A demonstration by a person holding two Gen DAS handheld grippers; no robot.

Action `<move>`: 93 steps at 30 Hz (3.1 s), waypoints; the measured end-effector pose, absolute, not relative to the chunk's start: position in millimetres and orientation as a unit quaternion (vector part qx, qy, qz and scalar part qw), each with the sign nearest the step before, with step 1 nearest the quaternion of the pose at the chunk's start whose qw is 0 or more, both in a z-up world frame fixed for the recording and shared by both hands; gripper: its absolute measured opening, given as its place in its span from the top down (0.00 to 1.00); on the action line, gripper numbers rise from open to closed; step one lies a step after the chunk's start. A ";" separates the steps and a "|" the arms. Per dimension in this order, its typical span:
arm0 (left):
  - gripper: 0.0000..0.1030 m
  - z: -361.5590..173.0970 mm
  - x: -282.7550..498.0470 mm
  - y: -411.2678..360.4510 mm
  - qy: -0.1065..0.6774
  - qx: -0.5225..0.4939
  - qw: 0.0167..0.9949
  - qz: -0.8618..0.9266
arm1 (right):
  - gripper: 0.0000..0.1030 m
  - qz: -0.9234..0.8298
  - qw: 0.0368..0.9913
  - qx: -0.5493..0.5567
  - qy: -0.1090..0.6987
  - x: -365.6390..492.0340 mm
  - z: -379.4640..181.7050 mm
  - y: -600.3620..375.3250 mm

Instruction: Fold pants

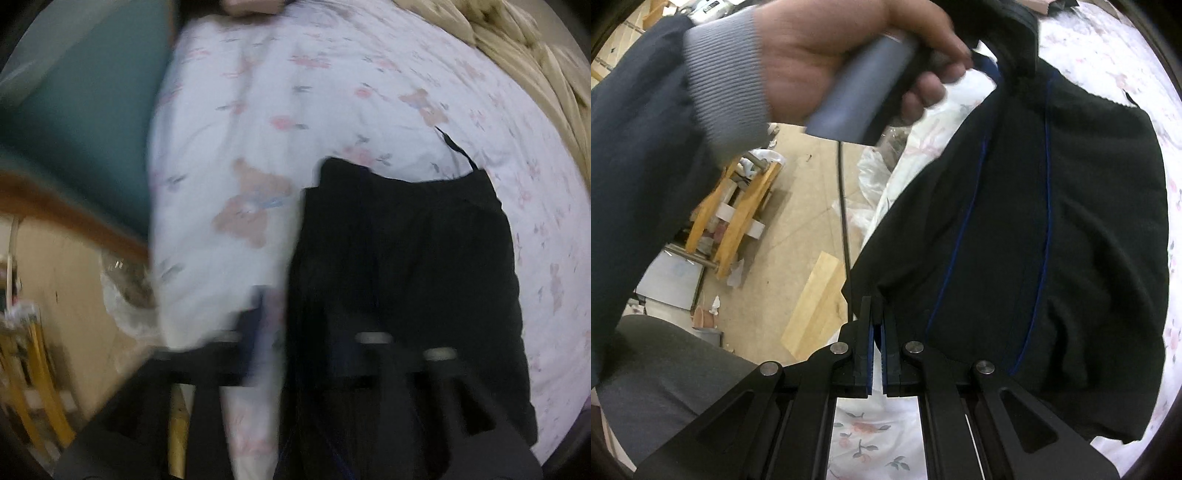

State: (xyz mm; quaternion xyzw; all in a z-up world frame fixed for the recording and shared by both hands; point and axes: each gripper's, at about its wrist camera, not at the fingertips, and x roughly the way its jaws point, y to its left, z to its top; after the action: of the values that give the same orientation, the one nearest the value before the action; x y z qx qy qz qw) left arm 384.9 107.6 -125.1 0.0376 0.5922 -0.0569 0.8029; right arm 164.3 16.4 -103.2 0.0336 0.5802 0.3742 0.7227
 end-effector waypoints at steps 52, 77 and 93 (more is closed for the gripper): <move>0.92 -126.6 183.6 134.3 0.664 -0.001 0.734 -0.141 | 0.89 0.248 0.712 0.327 0.569 160.2 -178.2 -160.2; 0.99 132.5 21.3 98.4 0.402 -0.174 0.860 -0.262 | 0.89 0.296 0.791 0.369 0.388 31.2 94.2 -269.2; 0.99 207.9 91.8 40.7 0.305 -0.143 0.911 -0.237 | 0.89 0.281 0.832 0.332 0.345 97.1 175.0 -313.2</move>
State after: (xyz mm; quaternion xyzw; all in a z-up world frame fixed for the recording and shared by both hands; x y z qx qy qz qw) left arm 91.8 40.7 207.9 -0.1432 0.3047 -0.2368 0.9114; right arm 97.1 -313.2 175.0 0.3318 0.3453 0.2806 0.8318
